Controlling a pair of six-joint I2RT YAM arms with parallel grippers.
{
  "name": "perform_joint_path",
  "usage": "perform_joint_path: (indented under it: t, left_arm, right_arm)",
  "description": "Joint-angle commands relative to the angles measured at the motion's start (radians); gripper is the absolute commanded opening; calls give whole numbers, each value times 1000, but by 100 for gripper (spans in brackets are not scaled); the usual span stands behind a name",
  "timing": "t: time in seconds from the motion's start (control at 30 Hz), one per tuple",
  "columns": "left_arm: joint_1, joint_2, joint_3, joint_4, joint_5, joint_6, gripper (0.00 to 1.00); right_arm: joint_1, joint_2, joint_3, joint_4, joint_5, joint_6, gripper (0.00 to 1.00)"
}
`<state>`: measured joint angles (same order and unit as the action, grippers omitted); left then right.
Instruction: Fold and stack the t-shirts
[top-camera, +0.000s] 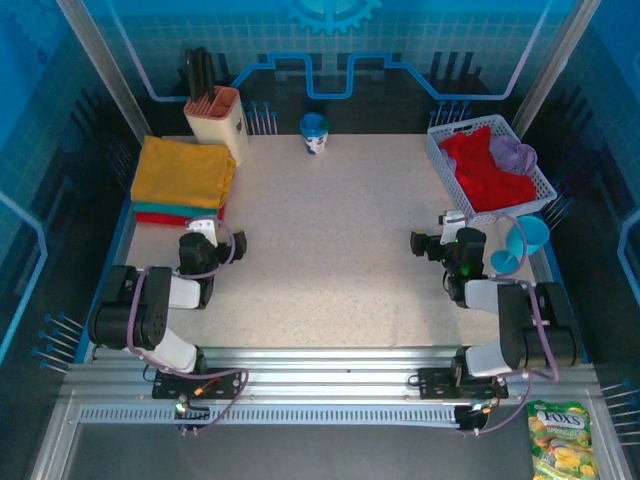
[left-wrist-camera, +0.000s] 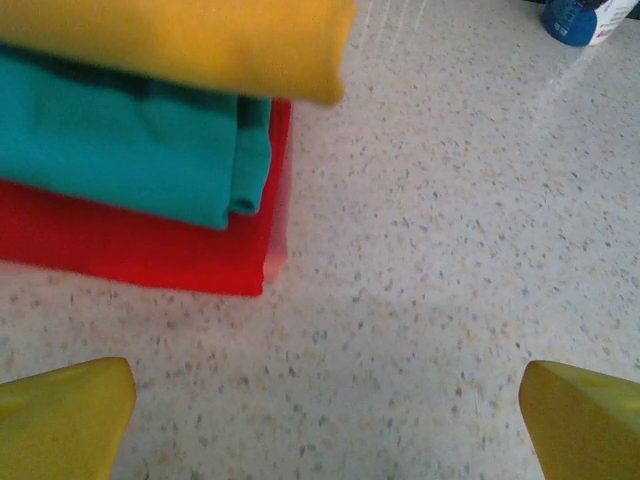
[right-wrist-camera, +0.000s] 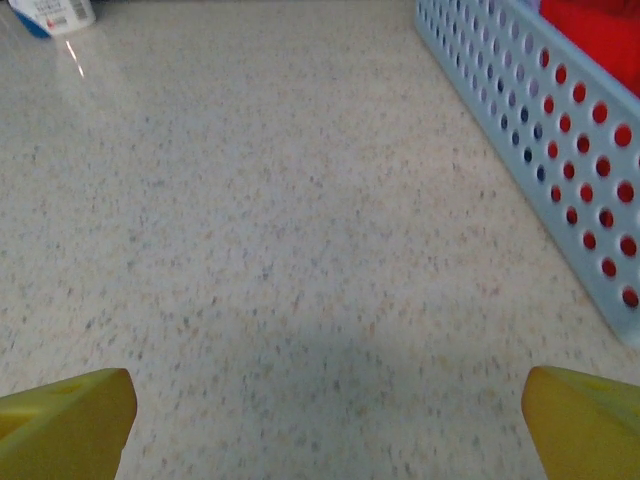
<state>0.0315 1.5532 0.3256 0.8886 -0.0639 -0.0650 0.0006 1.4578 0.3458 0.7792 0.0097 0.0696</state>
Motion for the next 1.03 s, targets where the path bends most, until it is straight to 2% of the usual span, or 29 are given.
perform_joint_path:
  t: [0.0,0.03,0.07,0.13,0.37,0.47,0.87,1.0]
  left_arm:
    - [-31,-3,46,44,-66,41,99]
    - [-31,-2,46,51,-67,41,99]
    - [-31,-4,48,43,-68,41,99]
    - [-31,-2,46,49,-69,42,99]
    - [-33,-4,61,20,-1,65,99]
    - [-33,-2,61,20,-2,65,99]
    - [-33,-3,62,19,-2,65,99]
    - [-33,-3,61,19,-2,65,99]
  right_arm:
    - [0,90,-27,281,-31,-30,100]
    - [6,61,4,165,-6,-27,100]
    - [16,68,34,122,37,-25,100]
    - [53,77,39,128,102,-49,100]
    - [62,78,48,112,99,-65,100]
    - [65,78,56,94,32,-91,100]
    - [58,79,51,108,55,-71,100]
    - [40,78,49,109,17,-63,100]
